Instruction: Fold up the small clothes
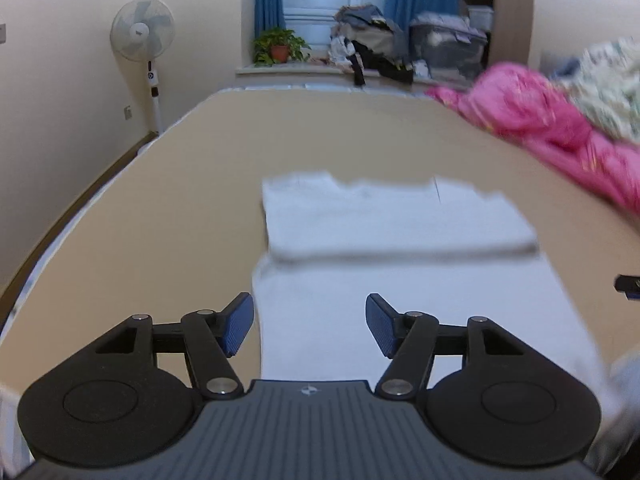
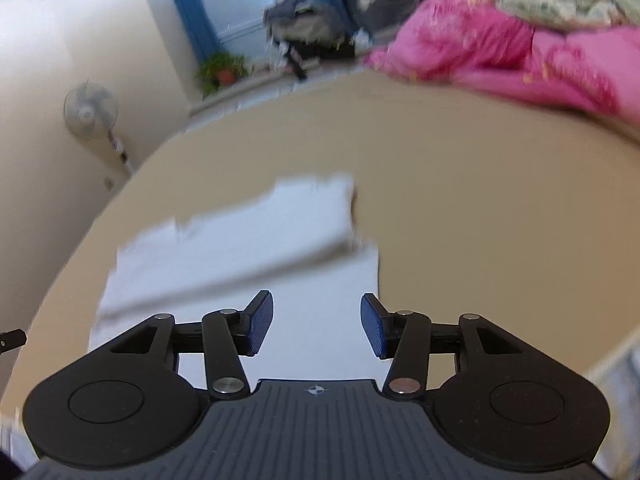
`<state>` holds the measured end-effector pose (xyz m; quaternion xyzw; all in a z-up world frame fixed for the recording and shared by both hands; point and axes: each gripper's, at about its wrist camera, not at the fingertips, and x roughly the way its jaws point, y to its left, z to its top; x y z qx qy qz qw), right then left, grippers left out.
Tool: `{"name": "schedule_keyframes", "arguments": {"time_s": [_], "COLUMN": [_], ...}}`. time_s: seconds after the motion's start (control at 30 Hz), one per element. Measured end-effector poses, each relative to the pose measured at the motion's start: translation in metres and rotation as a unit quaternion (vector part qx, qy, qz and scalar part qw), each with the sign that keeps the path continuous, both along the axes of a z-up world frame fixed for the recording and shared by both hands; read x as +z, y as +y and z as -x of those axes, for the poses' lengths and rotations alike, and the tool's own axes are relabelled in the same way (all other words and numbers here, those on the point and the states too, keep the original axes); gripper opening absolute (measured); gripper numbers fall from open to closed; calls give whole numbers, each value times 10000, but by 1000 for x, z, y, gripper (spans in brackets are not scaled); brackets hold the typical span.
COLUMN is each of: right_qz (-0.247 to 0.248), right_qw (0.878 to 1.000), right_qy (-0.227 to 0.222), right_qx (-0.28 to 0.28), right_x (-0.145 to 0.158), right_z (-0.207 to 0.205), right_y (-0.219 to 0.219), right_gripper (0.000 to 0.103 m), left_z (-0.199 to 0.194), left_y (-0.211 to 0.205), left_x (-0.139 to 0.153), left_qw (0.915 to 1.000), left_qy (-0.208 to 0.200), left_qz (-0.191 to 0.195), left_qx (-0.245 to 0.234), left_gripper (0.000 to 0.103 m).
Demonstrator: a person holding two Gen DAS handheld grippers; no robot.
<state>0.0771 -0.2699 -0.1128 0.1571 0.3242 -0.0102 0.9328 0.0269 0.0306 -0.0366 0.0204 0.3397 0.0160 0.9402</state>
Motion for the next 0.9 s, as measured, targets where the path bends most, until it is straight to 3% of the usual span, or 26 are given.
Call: {"name": "schedule_keyframes", "arguments": {"time_s": [0.07,0.2,0.27,0.43,0.5,0.67,0.77,0.9], "right_qz": [177,415,627,248,75,-527,-613,-496], "right_qw": [9989,9976,9958,9960,9951,9880,9826,9746], "right_qy": [429,534,659,802,852,1366,1698,2143], "right_qx": [-41,165,86,-307,-487,-496,-440,-426], "right_x": [-18,-36,-44,-48,-49,-67,-79,-94], "right_z": [7,11,14,22,23,23,26,26], "right_y": [0,-7,-9,-30,-36,-47,-48,-46], "right_gripper": [51,50,50,50,50,50,50,50], "left_z": [11,24,24,12,7,0,1,3], "left_y": [-16,-29,-27,8,27,71,75,72], "left_x": [-21,-31,-39,-49,-52,-75,-86,-92], "left_qw": [9974,9938,9925,9930,9895,9625,9546,9525], "left_qy": [582,513,640,1121,1394,2276,2588,2743], "left_qz": [-431,-963,-1014,-348,48,1193,1199,1011], "left_qx": [17,-214,-217,129,383,871,863,850], "left_gripper": [65,66,66,61,59,59,58,50]}}
